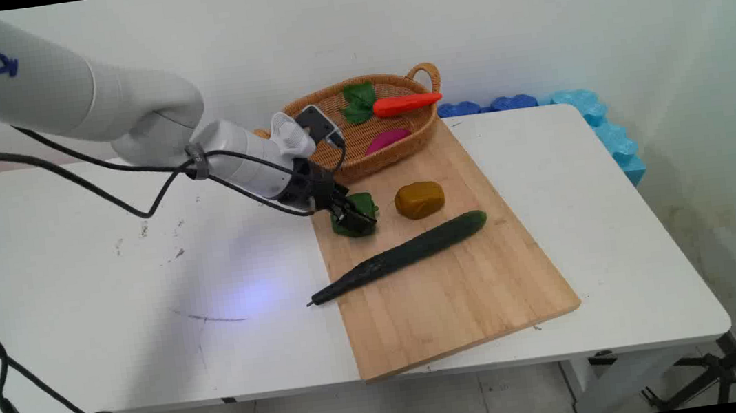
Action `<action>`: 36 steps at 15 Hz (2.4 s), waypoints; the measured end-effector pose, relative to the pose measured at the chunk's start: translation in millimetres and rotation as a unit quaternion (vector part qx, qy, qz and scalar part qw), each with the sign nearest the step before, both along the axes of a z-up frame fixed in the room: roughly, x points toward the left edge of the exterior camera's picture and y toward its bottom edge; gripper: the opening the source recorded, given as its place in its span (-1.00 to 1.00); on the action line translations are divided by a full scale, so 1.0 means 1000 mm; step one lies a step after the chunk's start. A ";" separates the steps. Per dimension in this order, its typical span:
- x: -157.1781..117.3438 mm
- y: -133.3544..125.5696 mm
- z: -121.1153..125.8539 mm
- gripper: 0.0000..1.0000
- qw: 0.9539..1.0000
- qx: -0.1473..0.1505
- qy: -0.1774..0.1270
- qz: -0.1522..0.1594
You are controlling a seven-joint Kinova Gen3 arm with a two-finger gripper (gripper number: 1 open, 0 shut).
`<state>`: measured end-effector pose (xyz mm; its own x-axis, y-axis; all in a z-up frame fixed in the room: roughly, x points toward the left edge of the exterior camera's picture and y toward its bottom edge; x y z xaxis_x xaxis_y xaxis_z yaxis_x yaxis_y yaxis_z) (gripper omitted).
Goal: Pick up the cucumber from the cutting board
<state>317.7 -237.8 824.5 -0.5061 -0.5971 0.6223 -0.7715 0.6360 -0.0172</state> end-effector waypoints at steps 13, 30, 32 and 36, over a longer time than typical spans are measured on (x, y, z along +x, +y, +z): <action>-0.010 0.017 0.046 1.00 0.999 -0.018 0.023 -0.026; -0.052 0.044 0.026 1.00 0.997 -0.005 0.058 -0.060; -0.053 0.044 0.016 1.00 0.996 -0.005 0.055 -0.065; -0.056 0.044 0.001 1.00 0.996 -0.005 0.051 -0.072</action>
